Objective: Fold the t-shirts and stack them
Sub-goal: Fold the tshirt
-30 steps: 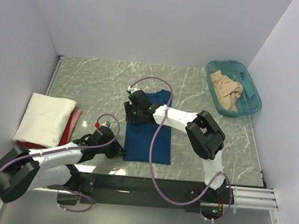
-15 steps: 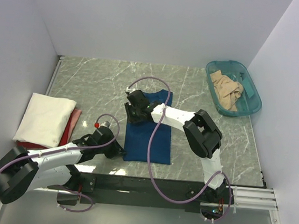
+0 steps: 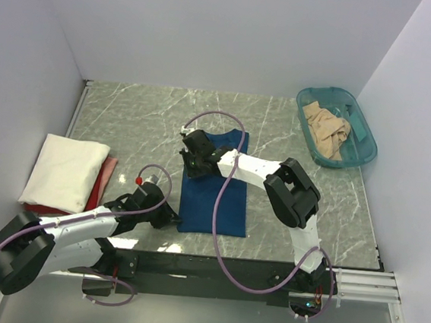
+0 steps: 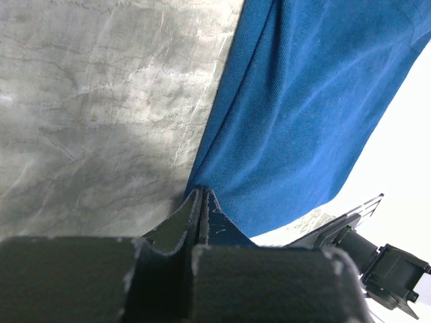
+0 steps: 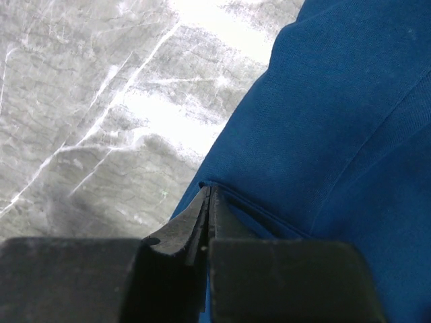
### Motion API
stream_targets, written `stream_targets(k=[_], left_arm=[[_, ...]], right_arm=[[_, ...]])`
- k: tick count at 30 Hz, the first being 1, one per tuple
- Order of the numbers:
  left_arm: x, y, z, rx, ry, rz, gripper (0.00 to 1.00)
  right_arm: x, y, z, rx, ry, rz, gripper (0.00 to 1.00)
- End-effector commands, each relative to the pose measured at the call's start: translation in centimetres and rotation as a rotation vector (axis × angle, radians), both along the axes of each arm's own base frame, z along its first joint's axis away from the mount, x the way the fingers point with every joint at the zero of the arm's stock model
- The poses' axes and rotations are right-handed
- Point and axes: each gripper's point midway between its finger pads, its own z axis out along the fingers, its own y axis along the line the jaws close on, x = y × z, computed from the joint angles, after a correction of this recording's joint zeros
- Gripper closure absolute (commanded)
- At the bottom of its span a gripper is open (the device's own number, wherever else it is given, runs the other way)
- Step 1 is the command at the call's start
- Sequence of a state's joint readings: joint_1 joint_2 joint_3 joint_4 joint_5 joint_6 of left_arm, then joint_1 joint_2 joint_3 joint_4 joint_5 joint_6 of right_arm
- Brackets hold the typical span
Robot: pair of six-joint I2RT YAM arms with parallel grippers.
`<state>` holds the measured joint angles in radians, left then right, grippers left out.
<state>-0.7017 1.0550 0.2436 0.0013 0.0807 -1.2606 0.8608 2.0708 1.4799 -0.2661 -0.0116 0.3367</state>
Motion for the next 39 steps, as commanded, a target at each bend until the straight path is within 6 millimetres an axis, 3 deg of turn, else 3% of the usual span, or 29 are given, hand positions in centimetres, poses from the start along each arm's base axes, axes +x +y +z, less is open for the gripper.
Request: stream_targets(k=[1,4,10,25,27,29,30,32,34,36,39], left_arm=[[-0.2,0.7,-0.8,0.033,-0.001,0.014,0.99],[-0.2,0.8,-1.0,0.039,0.004,0.013,0.99],[-0.4,1.0,-1.1,0.043,0.003,0.014,0.99],[-0.3,0.7,-1.0,0.043,0.006,0.002,0.99],[0.1,0.7,-0.3,0.055,-0.009,-0.003,0.97],[0.2,0.8,0.3,0.065,-0.023,-0.01,0.94],[0.8,0.7,1.3,0.062,-0.052,-0.004,0.89],[1.0,0.8,2.4,0.07,-0.071,-0.005,0.85],[0.8,1.2,2.8,0.085,-0.066,-0.002,0.79],[0.9,1.2,3.8,0.076,-0.087,-0.006,0.74],[0.8,1.5,4.1,0.083,-0.09,-0.009,0.7]], right_arm=[[0.7,1.0,2.6,0.053,-0.051,-0.005,1.0],[1.4,1.3,3.5,0.068,-0.074,-0.024,1.0],[2.6,0.2,3.3,0.06,-0.075,-0.088,1.0],[3.4,0.7,3.7,0.097,-0.07,-0.094,1.0],[3.5,0.4,4.4,0.1,-0.077,-0.102,0.91],[3.4,0.2,5.8,0.12,-0.084,-0.106,0.72],[3.6,-0.2,6.3,0.122,-0.089,-0.115,0.61],[3.5,-1.4,8.1,0.13,-0.096,-0.149,0.55],[3.4,-3.4,9.8,0.157,-0.088,-0.209,0.53],[3.2,-5.5,10.2,0.196,-0.035,-0.273,0.53],[0.5,-8.8,10.3,0.242,0.008,-0.317,0.53]])
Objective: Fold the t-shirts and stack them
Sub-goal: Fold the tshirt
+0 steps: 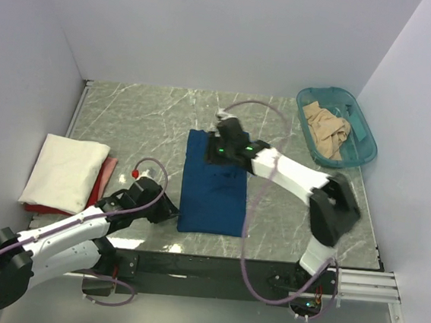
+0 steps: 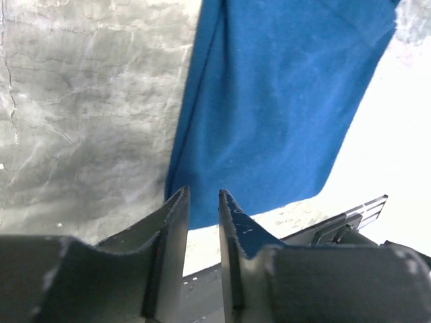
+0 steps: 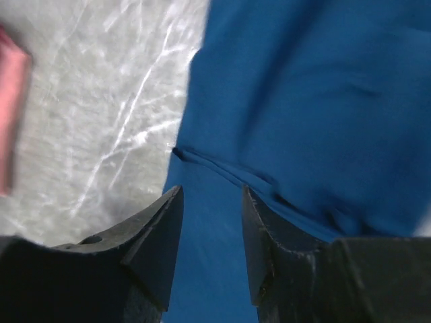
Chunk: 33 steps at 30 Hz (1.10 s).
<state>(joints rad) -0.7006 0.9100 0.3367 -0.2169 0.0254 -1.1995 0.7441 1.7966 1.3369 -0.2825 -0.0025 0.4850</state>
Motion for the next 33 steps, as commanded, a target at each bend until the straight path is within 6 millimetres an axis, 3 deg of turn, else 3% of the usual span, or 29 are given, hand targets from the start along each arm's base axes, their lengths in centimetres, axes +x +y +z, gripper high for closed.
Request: stream_targets(k=[1,2,3,4,6,7,9,11,12,14,15,24,33], left_arm=[[0.3,0.6,0.8,0.04,-0.02,-0.003,0.68],[0.2,0.5,0.8,0.039,-0.02,-0.018,0.66],[0.1,0.4,0.9,0.036,-0.022,-0.028,0.62],[0.1,0.3,1.0,0.032,-0.026,-0.038,0.59],[0.0,0.3,1.0,0.029,-0.03,-0.055,0.53],[0.0,0.2,1.0,0.024,-0.033,-0.062,0.52],[-0.2,0.1,0.8,0.023,-0.025,-0.078,0.52],[-0.3,0.0,0.5,0.021,-0.02,-0.086,0.51],[-0.3,-0.4,0.5,0.003,-0.025,-0.097,0.52],[-0.5,-0.6,0.1,-0.008,-0.014,-0.108,0.52],[-0.7,-0.8,-0.1,-0.02,-0.006,-0.118,0.53],[-1.0,-1.0,-1.3,-0.023,0.02,-0.131,0.55],[-1.5,-0.5,-2.2,0.008,0.039,-0.115,0.57]], right_arm=[[-3.2,-4.7,2.1,0.102,0.039,-0.104,0.53],[-4.1,-5.4,1.9,0.11,0.038,-0.112,0.53],[-5.9,-7.0,-0.4,0.086,0.084,-0.141,0.53],[-6.7,-8.1,0.6,0.115,0.071,-0.161,0.53],[-8.8,-9.4,-0.4,0.134,0.111,-0.18,0.53],[-10.7,-10.7,-1.3,0.151,0.133,-0.183,0.53],[-13.4,-11.7,-2.3,0.223,0.172,-0.192,0.53],[-14.7,-12.2,-3.0,0.263,0.194,-0.206,0.53],[-16.0,-12.9,-4.6,0.265,0.237,-0.23,0.53],[-16.8,-13.1,-4.5,0.322,0.236,-0.238,0.53],[-17.8,-13.5,-5.7,0.328,0.272,-0.256,0.53],[-19.6,-14.6,-7.9,0.377,0.317,-0.315,0.53],[-20.1,-14.5,-9.3,0.375,0.36,-0.321,0.54]])
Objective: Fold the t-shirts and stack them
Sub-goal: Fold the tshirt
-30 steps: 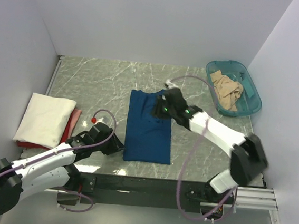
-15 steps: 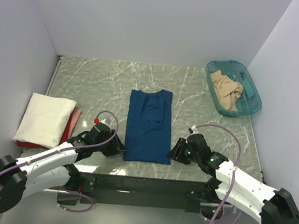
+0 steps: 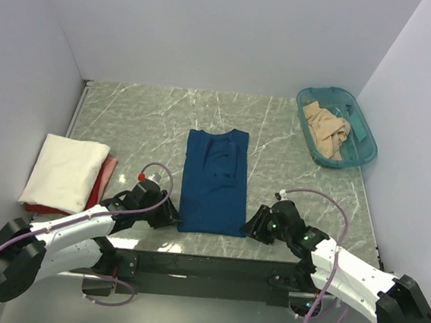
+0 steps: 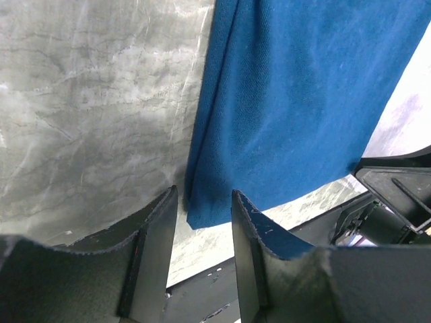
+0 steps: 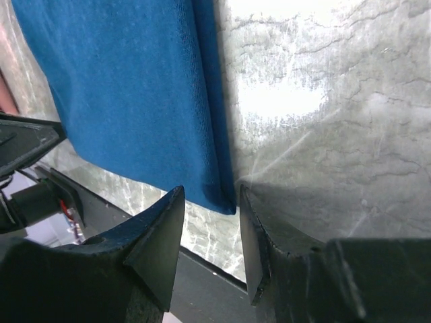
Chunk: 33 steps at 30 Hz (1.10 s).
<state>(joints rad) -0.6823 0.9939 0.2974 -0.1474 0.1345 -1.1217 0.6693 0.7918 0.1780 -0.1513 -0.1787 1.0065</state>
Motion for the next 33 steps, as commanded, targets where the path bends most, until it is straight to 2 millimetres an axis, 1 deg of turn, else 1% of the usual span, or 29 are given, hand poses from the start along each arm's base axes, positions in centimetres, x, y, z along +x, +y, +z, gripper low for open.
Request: stream_targets(k=[1,8,15,18,19,22,24,25,26,27,28,29,31,33], left_arm=[[-0.1,0.0,-0.2,0.0,-0.008,-0.004,0.57],[-1.6,-0.6,-1.3,0.003,0.029,-0.02,0.58],[-2.0,-0.6,-1.5,0.011,0.036,0.002,0.59],[-2.0,-0.7,-1.7,0.012,0.039,0.006,0.61],[-1.9,-0.7,-1.7,0.015,0.042,0.007,0.62],[-1.9,-1.0,-1.7,0.009,0.042,0.005,0.66],[-1.8,-1.2,-1.5,0.007,0.037,0.005,0.71],[-1.6,-1.4,-1.1,0.0,0.029,0.004,0.73],[-1.6,-1.5,-1.0,-0.004,0.024,0.003,0.81],[-1.5,-1.6,-0.7,-0.007,0.023,0.003,0.85],[-1.4,-1.6,-0.6,-0.006,0.017,0.005,0.89],[-1.4,-1.7,-0.5,-0.002,0.018,0.002,0.95],[-1.4,-1.8,-0.2,-0.003,0.015,0.004,0.99],[-1.7,-1.8,-0.2,-0.004,0.014,0.001,0.99]], right_arm=[[0.3,0.4,0.1,0.036,-0.008,-0.01,0.54],[0.0,0.4,-0.5,0.033,0.006,-0.011,0.55],[-0.3,0.0,-1.0,0.018,0.016,-0.007,0.57],[-0.5,0.2,-1.0,0.027,0.022,0.003,0.62],[-0.4,0.3,-0.9,0.031,0.019,0.005,0.66],[-0.5,0.5,-1.0,0.041,0.023,0.012,0.7],[-0.5,0.6,-0.9,0.05,0.022,0.014,0.72],[-0.4,0.8,-0.7,0.055,0.018,0.02,0.74],[-0.3,0.8,-0.5,0.057,0.011,0.02,0.76],[-0.3,0.8,-0.4,0.057,0.009,0.021,0.8],[-0.3,0.8,-0.3,0.059,0.007,0.022,0.87],[-0.2,0.9,-0.1,0.068,0.001,0.02,0.9],[-0.4,0.9,0.0,0.07,0.002,0.022,0.96],[-0.6,0.9,0.1,0.083,-0.004,0.026,1.0]])
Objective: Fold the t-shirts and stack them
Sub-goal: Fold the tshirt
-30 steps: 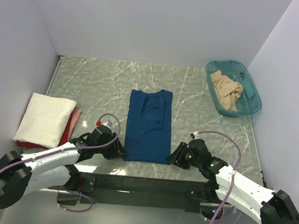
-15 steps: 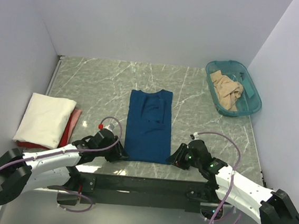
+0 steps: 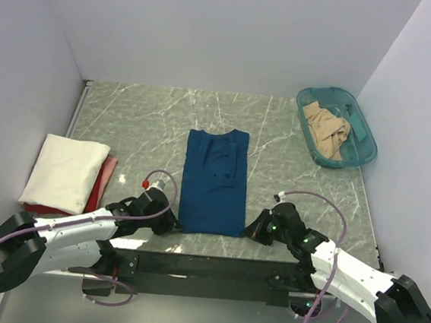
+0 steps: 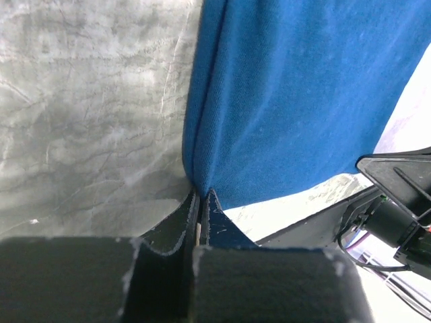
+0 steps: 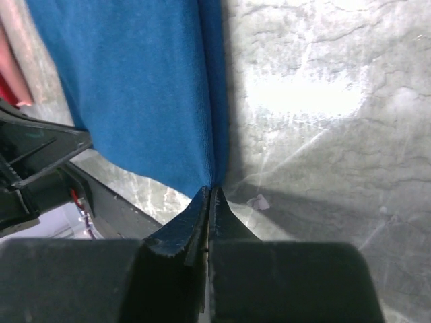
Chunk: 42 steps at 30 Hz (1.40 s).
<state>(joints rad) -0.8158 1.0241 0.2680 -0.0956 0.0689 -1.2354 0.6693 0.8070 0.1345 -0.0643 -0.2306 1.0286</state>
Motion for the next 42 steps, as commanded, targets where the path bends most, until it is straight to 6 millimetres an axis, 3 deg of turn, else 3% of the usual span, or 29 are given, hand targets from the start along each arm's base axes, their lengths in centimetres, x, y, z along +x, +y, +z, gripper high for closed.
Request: stream_targets(k=[1,13,16,22,33,42], left_arm=[[0.0,-0.3,0.9,0.001,-0.019,0.003,0.99],[-3.0,-0.7,2.2,-0.031,-0.035,-0.035,0.99],[-4.0,-1.3,3.1,-0.05,-0.043,-0.053,0.99],[-4.0,-1.2,5.0,-0.045,-0.087,-0.025,0.99],[-0.3,-1.1,11.2,-0.004,-0.253,0.015,0.99],[6.6,-0.8,14.6,0.022,-0.33,0.014,0.99]], right_arm=[[-0.2,0.1,0.4,0.029,-0.013,0.003,1.0],[-2.7,-0.3,1.2,0.101,-0.04,0.049,1.0],[-3.0,-0.5,1.9,0.111,-0.063,0.048,1.0],[-2.8,-1.2,5.0,0.129,-0.157,0.035,1.0],[0.3,-2.0,11.0,0.043,-0.306,-0.023,1.0],[5.9,-0.6,16.1,-0.054,-0.389,-0.051,1.0]])
